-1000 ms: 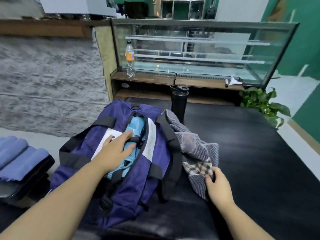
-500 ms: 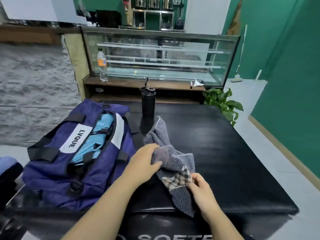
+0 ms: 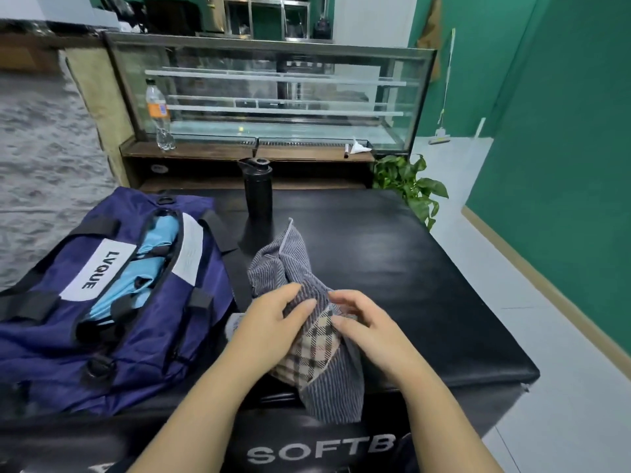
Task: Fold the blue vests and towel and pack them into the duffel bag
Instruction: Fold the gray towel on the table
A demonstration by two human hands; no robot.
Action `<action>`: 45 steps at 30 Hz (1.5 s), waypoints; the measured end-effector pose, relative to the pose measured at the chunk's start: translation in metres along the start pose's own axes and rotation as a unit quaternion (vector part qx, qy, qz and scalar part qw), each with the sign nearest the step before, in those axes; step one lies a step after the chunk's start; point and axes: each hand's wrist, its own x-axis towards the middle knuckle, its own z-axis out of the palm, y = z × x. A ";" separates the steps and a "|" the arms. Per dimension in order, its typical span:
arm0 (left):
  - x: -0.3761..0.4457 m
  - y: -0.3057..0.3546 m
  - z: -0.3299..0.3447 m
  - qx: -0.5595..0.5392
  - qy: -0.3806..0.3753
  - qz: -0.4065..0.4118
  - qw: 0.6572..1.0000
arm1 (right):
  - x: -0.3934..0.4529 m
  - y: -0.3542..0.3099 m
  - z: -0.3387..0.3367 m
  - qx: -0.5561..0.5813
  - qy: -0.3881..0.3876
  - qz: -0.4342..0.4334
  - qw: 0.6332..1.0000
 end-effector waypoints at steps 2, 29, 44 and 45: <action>0.001 0.003 -0.014 0.003 -0.016 -0.001 1.000 | 0.004 -0.012 0.005 -0.019 -0.005 -0.028 0.999; -0.039 -0.028 -0.138 -0.047 0.305 -0.130 0.942 | 0.003 0.008 0.029 -0.320 0.071 -0.013 0.945; -0.060 0.062 -0.082 -0.034 -0.008 0.034 0.999 | -0.061 -0.122 0.045 -0.133 0.080 -0.185 0.970; -0.062 0.064 -0.083 -0.027 -0.001 0.033 0.999 | -0.066 -0.117 0.043 -0.115 0.075 -0.176 0.975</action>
